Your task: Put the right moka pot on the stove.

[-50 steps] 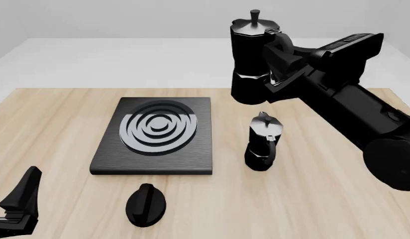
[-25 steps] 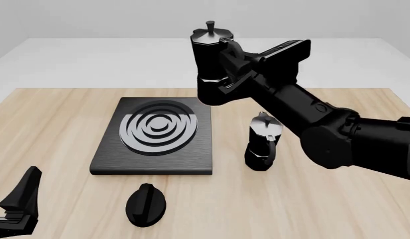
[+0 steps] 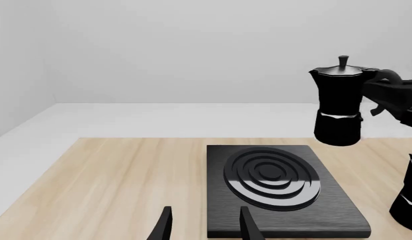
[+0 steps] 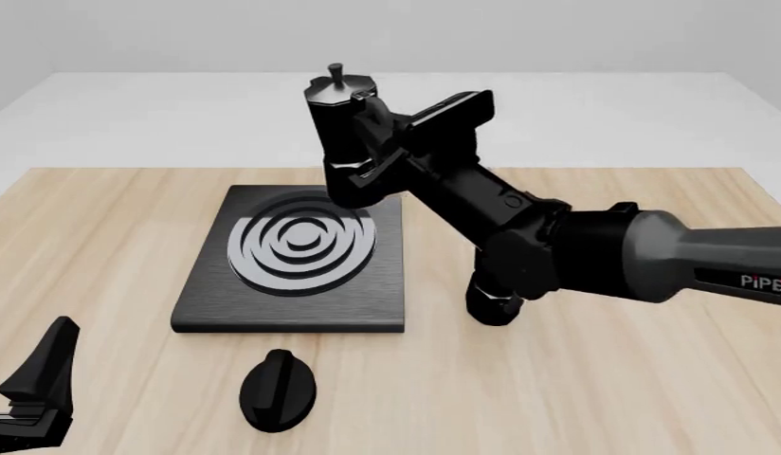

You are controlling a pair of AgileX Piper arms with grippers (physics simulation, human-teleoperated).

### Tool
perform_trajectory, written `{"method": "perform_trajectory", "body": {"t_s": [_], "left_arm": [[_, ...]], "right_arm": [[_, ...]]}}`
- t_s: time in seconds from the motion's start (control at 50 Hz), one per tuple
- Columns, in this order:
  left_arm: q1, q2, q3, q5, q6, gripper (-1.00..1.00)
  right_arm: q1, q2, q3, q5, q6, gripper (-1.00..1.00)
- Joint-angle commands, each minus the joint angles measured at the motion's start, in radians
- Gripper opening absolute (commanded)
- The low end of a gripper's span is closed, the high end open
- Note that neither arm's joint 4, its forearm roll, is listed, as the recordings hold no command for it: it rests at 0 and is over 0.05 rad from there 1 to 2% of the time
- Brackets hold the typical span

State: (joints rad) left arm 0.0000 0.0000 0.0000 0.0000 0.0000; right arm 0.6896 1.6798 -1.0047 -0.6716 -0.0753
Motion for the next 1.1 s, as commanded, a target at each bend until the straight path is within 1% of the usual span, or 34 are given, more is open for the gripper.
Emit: {"method": "perform_trajectory", "body": {"t_s": [0.02, 0.1, 0.32, 0.52, 0.78, 1.1], "left_arm": [[0.0, 0.0, 0.0, 0.0, 0.0, 1.0], [0.0, 0.0, 0.0, 0.0, 0.0, 1.0], [0.0, 0.0, 0.0, 0.0, 0.0, 1.0], [0.0, 0.0, 0.0, 0.0, 0.0, 1.0], [0.0, 0.0, 0.0, 0.0, 0.0, 1.0], [0.0, 0.0, 0.0, 0.0, 0.0, 1.0]], "right_arm": [[0.017, 0.087, -0.109, -0.012, -0.001, -1.0], [0.016, 0.123, -0.143, -0.01, 0.01, -1.0], [0.032, 0.206, -0.213, -0.009, 0.021, -1.0], [0.03, 0.265, -0.276, -0.004, 0.027, -1.0], [0.034, 0.35, -0.356, 0.002, 0.025, -1.0], [0.031, 0.44, -0.448, 0.026, 0.009, -1.0]]}}
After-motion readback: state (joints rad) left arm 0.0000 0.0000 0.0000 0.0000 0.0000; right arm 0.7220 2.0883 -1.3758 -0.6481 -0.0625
